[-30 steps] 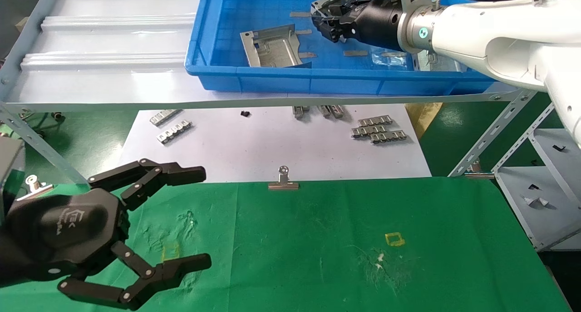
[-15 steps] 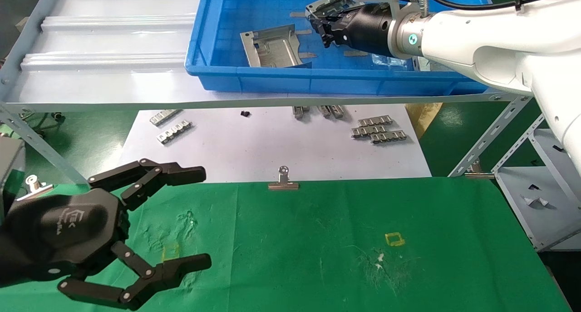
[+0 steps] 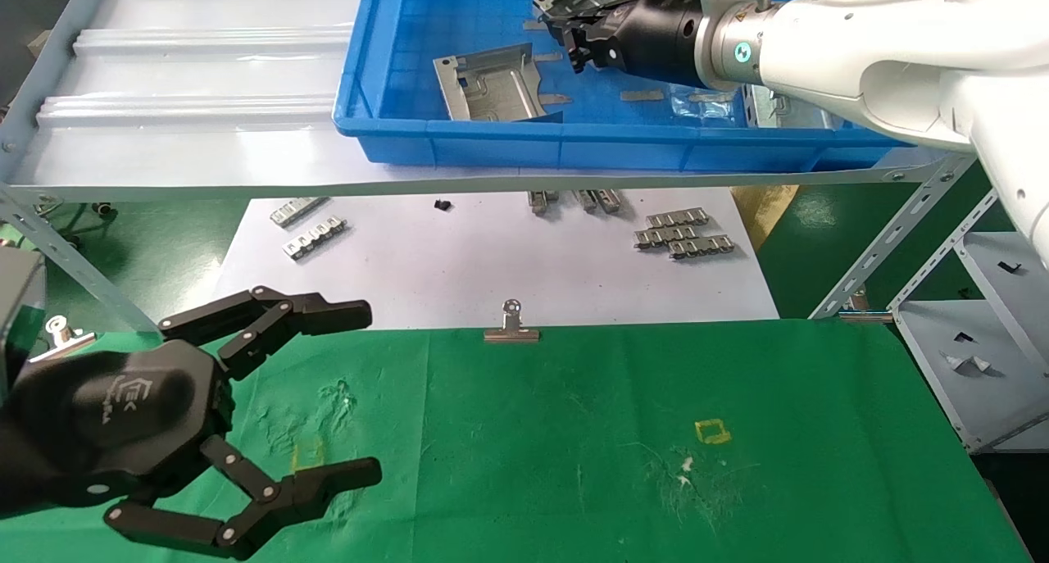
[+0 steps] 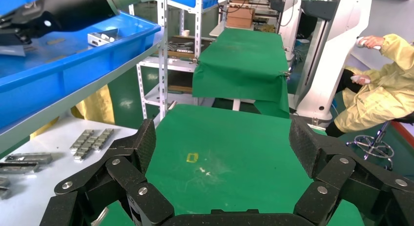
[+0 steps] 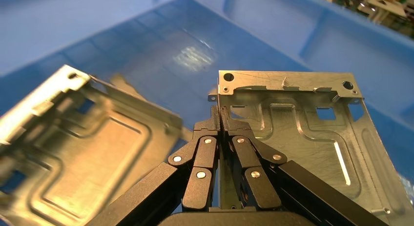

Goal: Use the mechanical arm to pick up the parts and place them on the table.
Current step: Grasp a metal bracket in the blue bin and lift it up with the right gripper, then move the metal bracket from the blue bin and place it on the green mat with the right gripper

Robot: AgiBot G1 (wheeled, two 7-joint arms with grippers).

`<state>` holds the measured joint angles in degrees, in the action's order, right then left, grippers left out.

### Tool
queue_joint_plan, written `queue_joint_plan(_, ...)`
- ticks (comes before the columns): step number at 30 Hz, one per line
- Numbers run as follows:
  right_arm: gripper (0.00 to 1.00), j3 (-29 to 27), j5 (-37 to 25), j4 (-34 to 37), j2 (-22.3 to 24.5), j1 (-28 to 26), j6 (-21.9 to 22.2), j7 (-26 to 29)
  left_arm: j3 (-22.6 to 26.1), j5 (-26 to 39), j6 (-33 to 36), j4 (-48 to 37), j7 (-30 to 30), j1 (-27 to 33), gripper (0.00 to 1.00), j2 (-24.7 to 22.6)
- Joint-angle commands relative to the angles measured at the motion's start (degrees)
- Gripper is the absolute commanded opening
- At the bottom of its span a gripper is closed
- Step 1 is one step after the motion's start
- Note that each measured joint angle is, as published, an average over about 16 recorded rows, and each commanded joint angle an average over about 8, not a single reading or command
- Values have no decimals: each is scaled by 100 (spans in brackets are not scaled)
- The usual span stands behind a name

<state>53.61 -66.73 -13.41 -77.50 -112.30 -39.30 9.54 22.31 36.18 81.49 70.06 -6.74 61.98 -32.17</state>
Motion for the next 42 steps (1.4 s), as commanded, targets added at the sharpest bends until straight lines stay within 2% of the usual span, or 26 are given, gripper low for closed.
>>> queue_joint_plan(1, 0, 16, 44, -24, 7, -38, -68, -18, 0, 0, 0, 0, 0, 0, 100, 0)
queue_joint_plan(8, 0, 31, 154, 43, 135, -218, -704, -266, 0, 0, 0, 0, 0, 0, 100, 0)
queue_joint_plan(13, 0, -26, 281, 77, 397, -415, -1477, -537, 0, 0, 0, 0, 0, 0, 100, 0)
queue_joint_plan(17, 0, -74, 404, 3, 689, -599, -2418, -772, 0, 0, 0, 0, 0, 0, 100, 0)
queue_joint_plan(24, 0, -63, 548, -115, 1199, -978, -4438, -1054, 0, 0, 0, 0, 0, 0, 100, 0)
queue_joint_plan(27, 0, 23, 563, -243, 1417, -1051, -4976, -1110, 0, 0, 0, 0, 0, 0, 100, 0)
queue_joint_plan(31, 0, 272, 748, -887, 1860, -980, -5273, -1020, 0, 0, 0, 0, 0, 0, 100, 0)
queue_joint_plan(38, 0, 1085, 1516, -2819, 2943, -821, -5276, -460, 0, 0, 0, 0, 0, 0, 100, 0)
queue_joint_plan(42, 0, 1674, 1774, -3591, 3377, -828, -5257, -260, 0, 0, 0, 0, 0, 0, 100, 0)
